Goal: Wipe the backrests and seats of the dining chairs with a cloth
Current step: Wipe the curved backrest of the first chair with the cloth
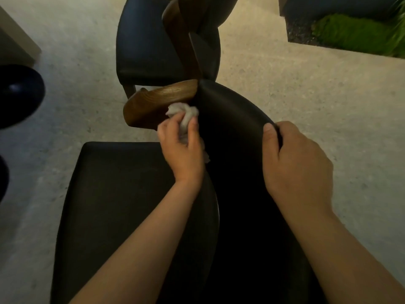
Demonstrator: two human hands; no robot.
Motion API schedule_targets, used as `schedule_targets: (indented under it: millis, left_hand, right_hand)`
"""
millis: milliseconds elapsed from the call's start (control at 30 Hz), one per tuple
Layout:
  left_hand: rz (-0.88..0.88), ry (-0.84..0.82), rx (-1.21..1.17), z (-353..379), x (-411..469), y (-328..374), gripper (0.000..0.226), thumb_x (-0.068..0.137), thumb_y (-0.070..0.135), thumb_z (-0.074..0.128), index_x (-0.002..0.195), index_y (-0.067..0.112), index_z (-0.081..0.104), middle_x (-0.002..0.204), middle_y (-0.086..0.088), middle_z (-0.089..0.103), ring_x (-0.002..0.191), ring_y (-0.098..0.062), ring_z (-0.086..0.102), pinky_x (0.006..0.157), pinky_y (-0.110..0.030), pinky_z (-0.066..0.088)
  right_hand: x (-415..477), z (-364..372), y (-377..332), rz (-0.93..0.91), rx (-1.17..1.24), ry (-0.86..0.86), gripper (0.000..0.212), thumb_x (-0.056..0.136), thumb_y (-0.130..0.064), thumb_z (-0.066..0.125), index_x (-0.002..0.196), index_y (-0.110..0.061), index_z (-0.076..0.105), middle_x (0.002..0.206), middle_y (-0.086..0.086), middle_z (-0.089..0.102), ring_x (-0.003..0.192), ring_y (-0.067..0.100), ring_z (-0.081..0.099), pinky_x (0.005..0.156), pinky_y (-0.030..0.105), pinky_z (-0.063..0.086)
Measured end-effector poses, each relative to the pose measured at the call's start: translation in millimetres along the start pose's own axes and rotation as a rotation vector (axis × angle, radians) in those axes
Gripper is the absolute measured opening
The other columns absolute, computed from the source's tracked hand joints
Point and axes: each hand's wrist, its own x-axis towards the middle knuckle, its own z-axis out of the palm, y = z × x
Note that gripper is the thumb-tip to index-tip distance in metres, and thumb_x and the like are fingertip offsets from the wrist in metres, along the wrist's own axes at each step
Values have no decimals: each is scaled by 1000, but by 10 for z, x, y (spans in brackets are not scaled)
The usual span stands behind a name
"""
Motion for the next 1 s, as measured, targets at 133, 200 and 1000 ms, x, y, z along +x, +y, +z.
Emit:
schedule_targets:
  millis: [133,200,1000]
  left_hand:
    - [-53,-24,85,109,106,45,13,97,31,52,109,28,57,112,11,49,99,9,50,79,-11,43]
    - [-137,-47,99,41,143,-42,13,98,30,52,107,25,58,110,10,52,95,8,52,81,-14,42]
    - [372,-222,407,94,338,462,44,93,50,54,127,24,56,124,1,46,114,-11,39,95,-34,45]
  right_hand:
    - [1,11,4,-5,2,3,41,101,-48,26,99,-21,57,65,-14,48,53,3,46,49,21,31]
    - [4,8,9,-4,-9,8,41,101,-47,26,99,-20,57,64,-13,47,52,2,45,48,20,28]
    - [9,-9,-39,23,-52,-28,36,100,-47,27,97,-22,53,66,-11,49,52,0,43,47,20,23]
